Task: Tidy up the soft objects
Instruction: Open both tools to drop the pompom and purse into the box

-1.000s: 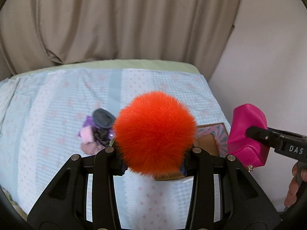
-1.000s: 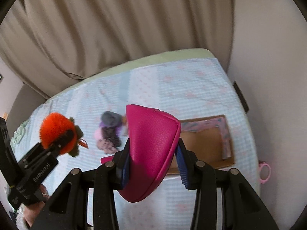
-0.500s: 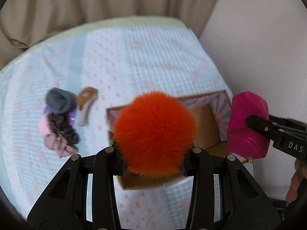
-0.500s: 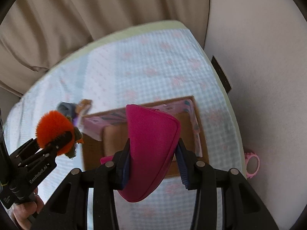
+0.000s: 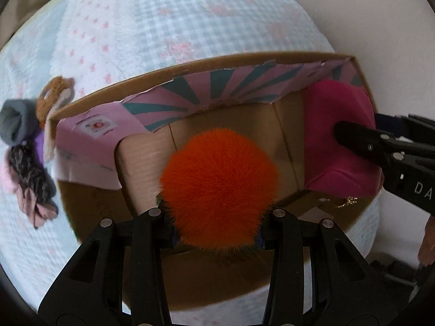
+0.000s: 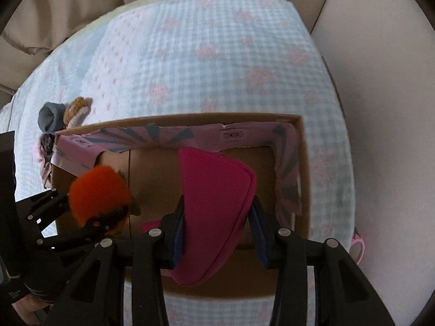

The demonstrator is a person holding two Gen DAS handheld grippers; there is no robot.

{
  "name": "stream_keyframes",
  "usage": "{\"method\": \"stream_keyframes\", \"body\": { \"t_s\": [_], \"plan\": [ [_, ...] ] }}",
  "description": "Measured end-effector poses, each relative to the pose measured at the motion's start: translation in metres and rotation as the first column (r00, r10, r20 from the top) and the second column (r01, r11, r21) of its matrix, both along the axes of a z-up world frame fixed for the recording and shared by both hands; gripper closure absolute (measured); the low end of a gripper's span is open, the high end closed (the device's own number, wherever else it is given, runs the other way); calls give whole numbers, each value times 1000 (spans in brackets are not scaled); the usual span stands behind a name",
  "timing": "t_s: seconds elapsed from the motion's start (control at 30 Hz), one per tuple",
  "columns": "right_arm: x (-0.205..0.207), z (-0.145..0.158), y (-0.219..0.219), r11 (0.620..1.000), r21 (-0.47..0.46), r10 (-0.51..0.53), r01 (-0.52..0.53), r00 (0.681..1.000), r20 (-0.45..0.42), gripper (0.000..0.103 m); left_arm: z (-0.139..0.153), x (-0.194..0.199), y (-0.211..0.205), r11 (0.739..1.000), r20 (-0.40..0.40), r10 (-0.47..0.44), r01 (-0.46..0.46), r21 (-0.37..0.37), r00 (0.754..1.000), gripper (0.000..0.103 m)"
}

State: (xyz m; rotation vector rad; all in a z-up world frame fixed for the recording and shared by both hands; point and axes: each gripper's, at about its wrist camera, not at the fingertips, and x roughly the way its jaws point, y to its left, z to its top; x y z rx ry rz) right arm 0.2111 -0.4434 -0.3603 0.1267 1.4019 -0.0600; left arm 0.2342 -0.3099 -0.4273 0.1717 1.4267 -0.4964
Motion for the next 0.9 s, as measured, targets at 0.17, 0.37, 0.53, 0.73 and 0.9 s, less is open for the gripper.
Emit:
{"method": "stream_keyframes", "body": {
  "t_s": [0.17, 0.37, 0.53, 0.73, 0.9],
  "plan": [
    [8, -19, 1, 999, 34, 23, -22, 999, -48, 47, 2, 3, -4, 997, 11, -74, 73, 16, 997, 0],
    [7, -19, -4, 995, 101, -25, 26, 1000, -10, 0, 8, -2, 12, 998, 14, -58, 58, 11, 998, 0],
    [3, -13, -1, 994, 104, -33, 32, 999, 9, 0, 16, -8, 25, 1000, 15, -21, 21, -11, 1000, 0],
    [-8, 7, 3, 996, 84, -22, 18, 999, 44, 0, 36, -17, 29, 1000, 54, -20, 21, -17, 998, 0],
    [-26, 34, 7, 998, 68, -23, 18, 996, 82, 0, 66, -28, 34, 1000, 108, -26, 27, -7, 994, 0]
  ]
}}
